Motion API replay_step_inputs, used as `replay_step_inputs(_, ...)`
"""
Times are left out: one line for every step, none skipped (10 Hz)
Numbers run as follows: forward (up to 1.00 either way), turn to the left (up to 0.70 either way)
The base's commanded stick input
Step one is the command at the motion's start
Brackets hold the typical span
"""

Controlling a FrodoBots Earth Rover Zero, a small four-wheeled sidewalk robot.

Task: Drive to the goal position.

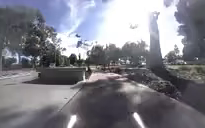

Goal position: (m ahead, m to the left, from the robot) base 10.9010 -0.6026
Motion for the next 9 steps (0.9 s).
replay_step_inputs(1.00,0.00)
replay_step_inputs(1.00,0.00)
replay_step_inputs(1.00,0.00)
replay_step_inputs(1.00,0.00)
replay_step_inputs(1.00,0.00)
replay_step_inputs(1.00,0.00)
replay_step_inputs(1.00,0.00)
replay_step_inputs(1.00,0.00)
replay_step_inputs(1.00,0.00)
